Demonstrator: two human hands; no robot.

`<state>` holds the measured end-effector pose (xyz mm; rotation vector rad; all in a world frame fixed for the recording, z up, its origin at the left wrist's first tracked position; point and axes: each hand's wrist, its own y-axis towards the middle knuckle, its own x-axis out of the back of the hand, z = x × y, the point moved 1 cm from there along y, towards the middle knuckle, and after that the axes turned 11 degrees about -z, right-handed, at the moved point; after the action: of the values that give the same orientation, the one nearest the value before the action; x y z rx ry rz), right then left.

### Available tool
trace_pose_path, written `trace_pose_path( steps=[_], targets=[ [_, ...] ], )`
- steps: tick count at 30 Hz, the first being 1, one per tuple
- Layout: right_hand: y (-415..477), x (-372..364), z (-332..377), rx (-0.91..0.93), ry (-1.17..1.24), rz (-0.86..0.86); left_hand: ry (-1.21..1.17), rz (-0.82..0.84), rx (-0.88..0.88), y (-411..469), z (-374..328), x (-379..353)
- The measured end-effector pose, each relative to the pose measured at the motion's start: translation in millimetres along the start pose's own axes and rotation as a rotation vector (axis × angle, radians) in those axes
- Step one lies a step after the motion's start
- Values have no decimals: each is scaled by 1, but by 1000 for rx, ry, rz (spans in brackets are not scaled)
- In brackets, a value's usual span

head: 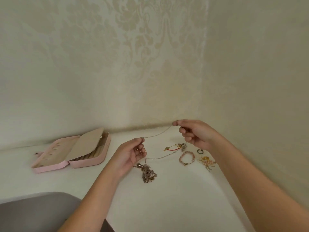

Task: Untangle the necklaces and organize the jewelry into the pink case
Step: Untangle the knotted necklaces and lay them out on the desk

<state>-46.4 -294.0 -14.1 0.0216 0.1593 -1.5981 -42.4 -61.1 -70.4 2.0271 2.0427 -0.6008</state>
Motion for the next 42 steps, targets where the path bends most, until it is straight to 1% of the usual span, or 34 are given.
trace_pose_path(
  steps=[3, 6, 8, 10, 13, 15, 17, 18, 20, 22, 24, 26, 27, 30, 32, 36, 42],
  targets=[
    [35, -27, 6, -24, -234, -59, 249, -180, -135, 16, 0, 10],
    [70, -55, 7, -39, -464, -130, 599, -294, -315, 32, 3, 22],
    [88, -73, 3, -40, -564, -160, 845, -356, -446, 41, 3, 30],
    [105, -87, -4, -21, -603, -163, 995, -418, -526, 48, 3, 38],
    [123, -101, -18, 66, -651, -161, 1129, -463, -557, 55, 3, 44],
    [127, -107, -29, 156, -792, -164, 1178, -484, -571, 56, 3, 46],
    [116, -114, -36, 251, -896, -177, 1207, -479, -632, 56, 4, 46],
    [109, -116, -39, 302, -917, -169, 1211, -451, -687, 55, 4, 46],
    [87, -120, -43, 351, -975, -115, 1206, -320, -760, 51, 5, 44],
    [59, -121, -45, 324, -1017, -22, 1238, -139, -712, 47, 9, 43],
    [29, -118, -49, 257, -1028, 51, 1257, -6, -642, 47, 12, 44],
    [3, -115, -56, 214, -1053, 120, 1298, 49, -611, 49, 13, 43],
    [-7, -114, -60, 209, -1056, 147, 1364, 62, -610, 51, 13, 42],
    [-24, -110, -65, 232, -1071, 138, 1614, 77, -550, 54, 14, 39],
    [-31, -101, -63, 226, -1130, 103, 1725, 69, -509, 54, 15, 39],
    [-45, -66, -52, 135, -1220, 100, 1749, 29, -461, 53, 15, 40],
    [-60, -23, -23, 29, -1506, 228, 1761, -80, -432, 55, 16, 39]
  ],
)
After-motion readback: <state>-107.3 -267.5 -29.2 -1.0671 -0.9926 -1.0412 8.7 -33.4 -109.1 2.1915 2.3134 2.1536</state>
